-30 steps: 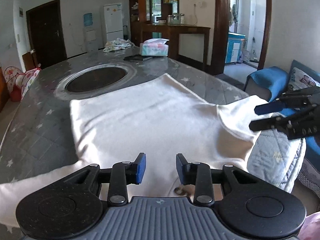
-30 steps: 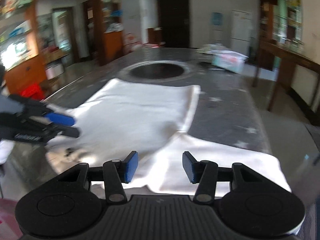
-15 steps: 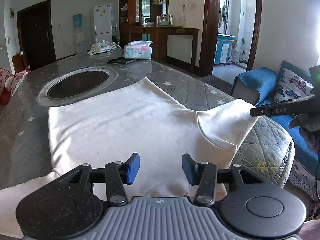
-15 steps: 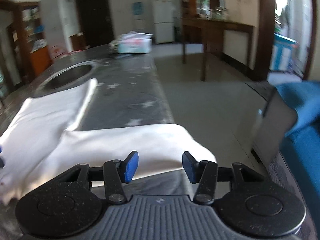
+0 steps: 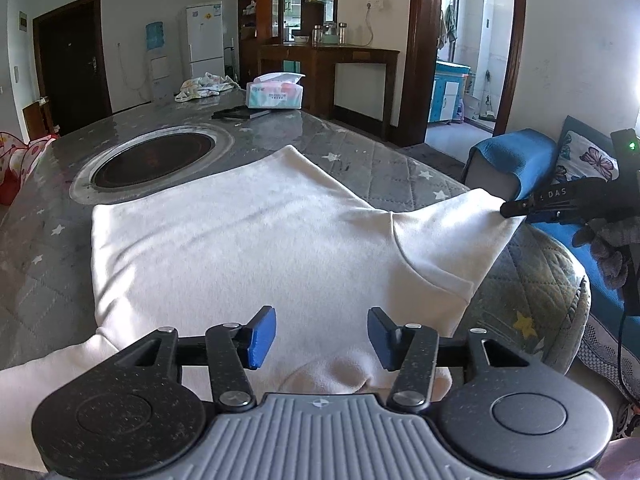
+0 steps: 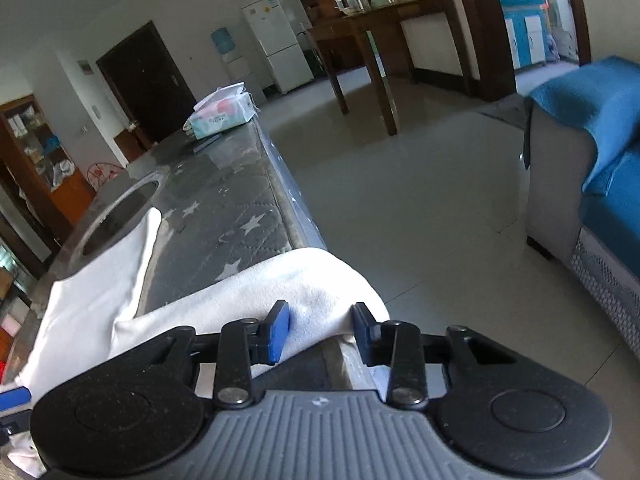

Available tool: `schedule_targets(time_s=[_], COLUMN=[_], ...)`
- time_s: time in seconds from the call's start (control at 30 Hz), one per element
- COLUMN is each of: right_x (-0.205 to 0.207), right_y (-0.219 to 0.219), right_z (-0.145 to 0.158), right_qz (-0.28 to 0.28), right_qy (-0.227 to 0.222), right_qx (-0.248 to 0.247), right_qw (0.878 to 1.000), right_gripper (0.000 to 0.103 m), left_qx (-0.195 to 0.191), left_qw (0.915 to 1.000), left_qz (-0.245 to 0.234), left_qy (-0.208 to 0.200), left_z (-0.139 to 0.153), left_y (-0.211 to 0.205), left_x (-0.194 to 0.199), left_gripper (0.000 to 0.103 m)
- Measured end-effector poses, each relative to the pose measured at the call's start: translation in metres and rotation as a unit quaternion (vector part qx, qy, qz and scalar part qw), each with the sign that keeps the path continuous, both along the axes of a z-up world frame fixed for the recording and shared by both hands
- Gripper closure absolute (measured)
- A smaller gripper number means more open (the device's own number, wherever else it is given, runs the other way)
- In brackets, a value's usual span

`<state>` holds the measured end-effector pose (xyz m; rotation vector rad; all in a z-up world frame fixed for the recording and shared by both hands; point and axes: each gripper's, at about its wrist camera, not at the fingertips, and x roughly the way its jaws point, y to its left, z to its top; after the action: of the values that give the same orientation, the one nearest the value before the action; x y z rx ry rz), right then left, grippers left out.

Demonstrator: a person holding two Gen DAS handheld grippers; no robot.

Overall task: Fold clothes
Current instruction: 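Grasp the shirt side edge with the right gripper and lift it, then fold the lifted side over the shirt body with the right gripper and release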

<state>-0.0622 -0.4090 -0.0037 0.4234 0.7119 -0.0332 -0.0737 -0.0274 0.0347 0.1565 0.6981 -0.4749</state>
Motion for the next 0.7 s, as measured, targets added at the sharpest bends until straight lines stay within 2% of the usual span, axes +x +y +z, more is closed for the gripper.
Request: schedule_targets(time_s=[0.07, 0.13, 0.17, 0.33, 0.47, 0.7], right_x=[0.0, -0.001, -0.001, -0.004, -0.004, 0.006], right_y=[0.001, 0.001, 0.002, 0.013, 0.037, 0.106], right_z=[0.002, 0.006, 0.007, 0.025, 0.05, 0.099], right_qz=[-0.001, -0.008, -0.011, 0.006, 0.054, 0.18], right_qy=[-0.003, -0.011, -0.014, -0.04, -0.077, -0.137], right_qx=[-0.01, -0.018, -0.021, -0.039, -0.044, -0.053], right_qw=[1.0, 1.0, 1.0, 0.998, 0.995, 0.973], right_gripper=[0.076, 0.094, 0.097, 0.099, 0.099, 0.099], left_qx=[-0.001, -0.003, -0.003, -0.002, -0.002, -0.009], left_qw=[1.0, 1.0, 1.0, 1.0, 1.0, 0.9999], left_qz=[0.001, 0.001, 0.0, 0.0, 0.001, 0.013], left_qy=[0.001, 0.0, 0.0, 0.002, 0.002, -0.004], left_z=[0.0, 0.0, 0.0, -0.001, -0.002, -0.001], left_y=[0.0, 0.0, 0.0, 0.0, 0.001, 0.012], left_x=[0.0, -0.001, -0.002, -0.003, -0.005, -0.014], left_gripper=[0.048, 0.048, 0.048, 0.047, 0.044, 0.043])
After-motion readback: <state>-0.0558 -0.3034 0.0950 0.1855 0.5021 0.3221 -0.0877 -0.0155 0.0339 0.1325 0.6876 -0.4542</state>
